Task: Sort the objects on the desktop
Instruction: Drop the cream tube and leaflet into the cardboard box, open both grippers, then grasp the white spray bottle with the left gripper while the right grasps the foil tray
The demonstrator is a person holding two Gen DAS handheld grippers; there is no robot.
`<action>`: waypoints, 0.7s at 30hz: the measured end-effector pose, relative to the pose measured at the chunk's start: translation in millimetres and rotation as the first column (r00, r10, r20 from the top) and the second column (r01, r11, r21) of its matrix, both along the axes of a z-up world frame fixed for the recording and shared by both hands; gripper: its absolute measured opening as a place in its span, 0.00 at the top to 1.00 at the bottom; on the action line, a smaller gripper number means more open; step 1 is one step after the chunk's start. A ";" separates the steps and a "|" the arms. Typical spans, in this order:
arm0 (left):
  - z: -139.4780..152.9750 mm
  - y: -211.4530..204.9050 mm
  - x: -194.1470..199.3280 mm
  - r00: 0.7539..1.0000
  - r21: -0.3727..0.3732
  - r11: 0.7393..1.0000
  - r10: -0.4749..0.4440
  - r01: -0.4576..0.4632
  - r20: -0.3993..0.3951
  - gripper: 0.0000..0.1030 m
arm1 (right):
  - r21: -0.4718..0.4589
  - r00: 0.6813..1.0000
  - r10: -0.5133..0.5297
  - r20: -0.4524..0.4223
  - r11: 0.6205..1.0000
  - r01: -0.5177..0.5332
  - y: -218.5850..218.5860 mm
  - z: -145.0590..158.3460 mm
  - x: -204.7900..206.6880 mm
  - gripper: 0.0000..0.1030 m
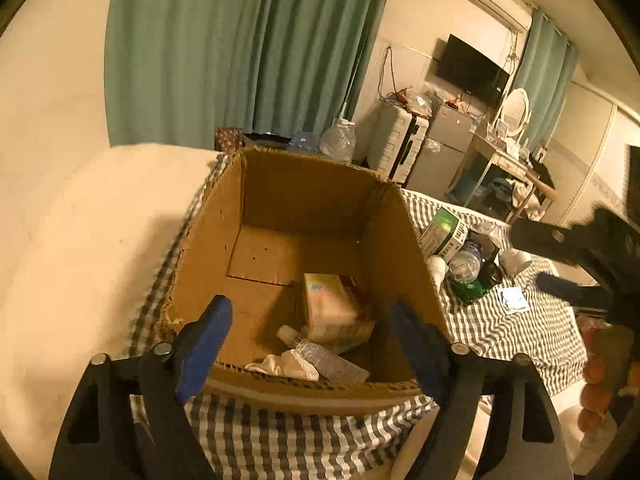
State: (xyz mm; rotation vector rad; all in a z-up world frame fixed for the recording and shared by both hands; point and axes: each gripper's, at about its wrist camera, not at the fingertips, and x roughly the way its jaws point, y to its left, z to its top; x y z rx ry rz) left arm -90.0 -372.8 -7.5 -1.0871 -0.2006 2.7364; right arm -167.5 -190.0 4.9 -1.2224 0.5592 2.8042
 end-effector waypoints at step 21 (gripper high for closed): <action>-2.1 201.2 19.1 0.995 -0.126 0.992 -0.025 0.013 -0.096 0.00 | 0.224 0.985 -0.115 -0.126 0.964 0.141 210.6 -35.3 115.6 0.00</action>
